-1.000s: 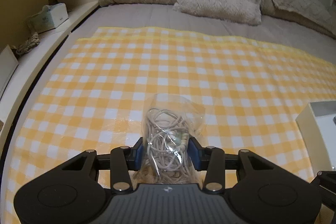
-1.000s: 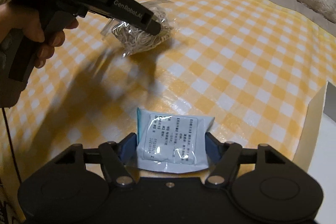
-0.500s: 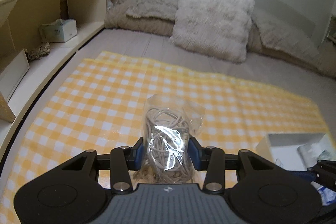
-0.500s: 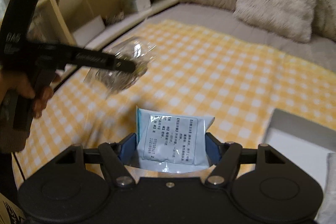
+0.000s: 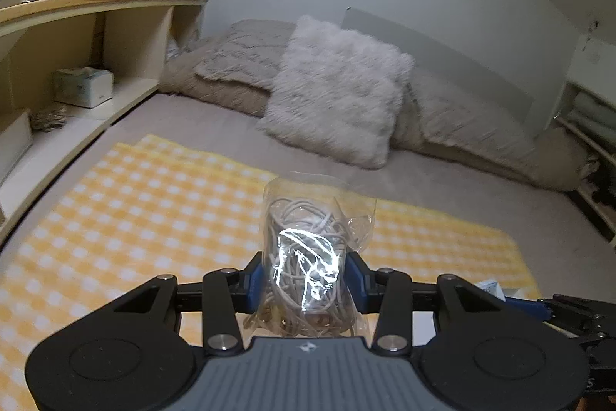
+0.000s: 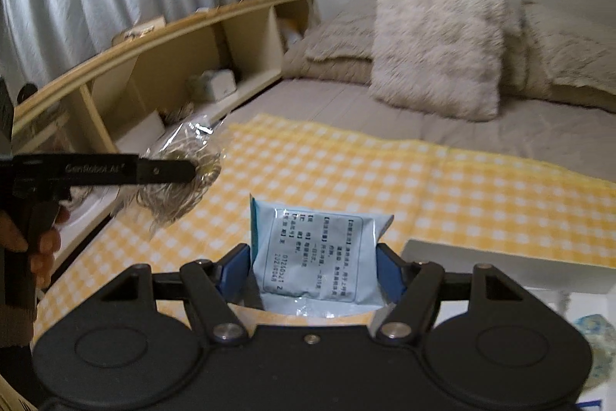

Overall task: Organize soft objects
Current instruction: 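Carry the cord bundle with left tool while right tool carries the wipes packet to the box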

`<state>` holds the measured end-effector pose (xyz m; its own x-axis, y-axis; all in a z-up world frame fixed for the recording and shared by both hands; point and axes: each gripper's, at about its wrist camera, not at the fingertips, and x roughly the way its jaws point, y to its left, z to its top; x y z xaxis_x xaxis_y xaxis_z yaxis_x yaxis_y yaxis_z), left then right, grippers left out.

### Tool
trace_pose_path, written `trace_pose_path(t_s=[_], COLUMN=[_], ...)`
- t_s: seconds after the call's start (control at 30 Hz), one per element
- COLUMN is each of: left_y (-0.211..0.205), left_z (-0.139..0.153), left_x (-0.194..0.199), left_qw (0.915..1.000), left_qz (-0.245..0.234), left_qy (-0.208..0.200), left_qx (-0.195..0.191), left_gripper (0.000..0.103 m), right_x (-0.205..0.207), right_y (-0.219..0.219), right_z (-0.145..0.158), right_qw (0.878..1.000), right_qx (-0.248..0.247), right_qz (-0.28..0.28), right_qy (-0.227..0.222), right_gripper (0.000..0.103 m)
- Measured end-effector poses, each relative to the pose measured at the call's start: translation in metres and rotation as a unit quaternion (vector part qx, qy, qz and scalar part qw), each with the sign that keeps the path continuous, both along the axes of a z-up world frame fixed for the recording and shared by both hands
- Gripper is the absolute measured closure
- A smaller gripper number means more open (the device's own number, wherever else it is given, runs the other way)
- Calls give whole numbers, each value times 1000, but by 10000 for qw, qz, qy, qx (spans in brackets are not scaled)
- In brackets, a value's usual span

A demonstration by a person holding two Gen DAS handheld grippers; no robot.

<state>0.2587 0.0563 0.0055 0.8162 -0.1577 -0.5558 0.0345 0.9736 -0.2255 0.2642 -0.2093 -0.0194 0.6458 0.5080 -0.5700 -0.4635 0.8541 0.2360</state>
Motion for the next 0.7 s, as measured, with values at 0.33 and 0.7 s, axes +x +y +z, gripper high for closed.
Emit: trace_pose_path(t_s=[0.33, 0.7], left_y=[-62, -133], left_z=[-7, -73], left_x=[10, 52], left_qw=[9976, 9846], left_qz=[-464, -866], left_qy=[18, 1120], left_qx=[-523, -1025], left_gripper=[58, 58], right_x=[-10, 0], right_y=[-70, -127], right_z=[13, -5], right_qw=[9963, 9891], right_qx=[248, 214], right_qz=[-821, -1430], right_qy=[-66, 286], right_gripper=[32, 32])
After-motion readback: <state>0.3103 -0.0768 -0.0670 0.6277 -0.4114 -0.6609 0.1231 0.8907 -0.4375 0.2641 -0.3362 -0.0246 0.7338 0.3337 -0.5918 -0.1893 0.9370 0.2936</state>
